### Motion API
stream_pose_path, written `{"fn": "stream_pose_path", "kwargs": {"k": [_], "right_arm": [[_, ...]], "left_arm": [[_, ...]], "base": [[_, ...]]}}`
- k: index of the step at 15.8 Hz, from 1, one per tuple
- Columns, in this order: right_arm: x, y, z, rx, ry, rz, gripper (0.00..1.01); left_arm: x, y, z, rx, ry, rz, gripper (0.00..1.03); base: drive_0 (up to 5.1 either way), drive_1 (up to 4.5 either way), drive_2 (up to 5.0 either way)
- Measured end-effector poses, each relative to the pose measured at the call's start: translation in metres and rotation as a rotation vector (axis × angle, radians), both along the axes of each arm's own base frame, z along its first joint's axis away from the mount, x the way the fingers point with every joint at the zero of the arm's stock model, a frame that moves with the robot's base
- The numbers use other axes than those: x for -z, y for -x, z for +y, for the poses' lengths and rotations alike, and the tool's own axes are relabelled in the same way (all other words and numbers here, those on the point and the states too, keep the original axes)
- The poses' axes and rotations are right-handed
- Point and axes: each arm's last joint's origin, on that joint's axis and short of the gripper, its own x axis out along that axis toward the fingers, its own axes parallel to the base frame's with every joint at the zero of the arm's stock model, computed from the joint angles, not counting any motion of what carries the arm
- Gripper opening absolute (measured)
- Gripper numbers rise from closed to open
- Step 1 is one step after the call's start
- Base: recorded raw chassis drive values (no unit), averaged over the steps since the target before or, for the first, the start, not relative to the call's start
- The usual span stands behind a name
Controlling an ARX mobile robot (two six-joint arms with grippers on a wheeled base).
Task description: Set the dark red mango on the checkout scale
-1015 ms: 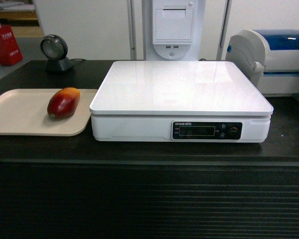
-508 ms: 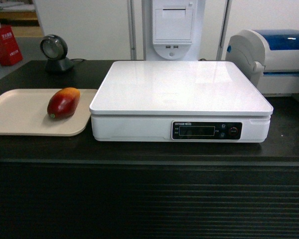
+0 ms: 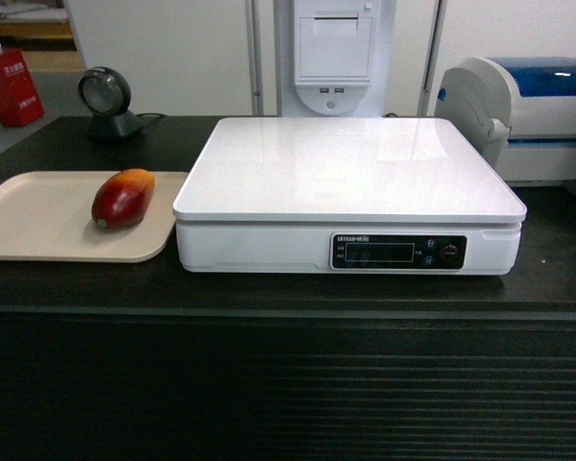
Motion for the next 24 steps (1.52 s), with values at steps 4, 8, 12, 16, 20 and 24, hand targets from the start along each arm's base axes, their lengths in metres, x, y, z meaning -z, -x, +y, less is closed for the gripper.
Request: {"fn": "stream_pose_path", "kwargs": {"k": [4,8,12,16,20,24], "right_arm": [[0.000,0.000,0.000,0.000,0.000,0.000,0.98],[0.000,0.000,0.000,0.000,0.000,0.000,0.98],[0.000,0.000,0.000,0.000,0.000,0.000,0.98],[0.000,0.000,0.000,0.000,0.000,0.000,0.98],[0.000,0.000,0.000,0.000,0.000,0.000,0.98],[0.000,0.000,0.000,0.000,0.000,0.000,0.98]], "left_arm": [[-0.019,-0.100,0.008,0.067,-0.092,-0.016,0.98],[0.018,-0.226,-0.003,0.168,-0.073,0.226,0.98],[0.059,-0.302,-0.009,0.237,-0.089,0.431,0.98],[0.077,-0.343,-0.011,0.240,-0.111,0.553,0.98],[0.084,-0.362,-0.016,0.224,-0.119,0.605,0.98],[0.098,-0.372,-0.011,0.180,-0.151,0.703,0.98]], "base": [[0.0,0.00,0.0],[0.0,0.00,0.0],[0.0,0.00,0.0],[0.0,0.00,0.0],[0.0,0.00,0.0],[0.0,0.00,0.0]]}}
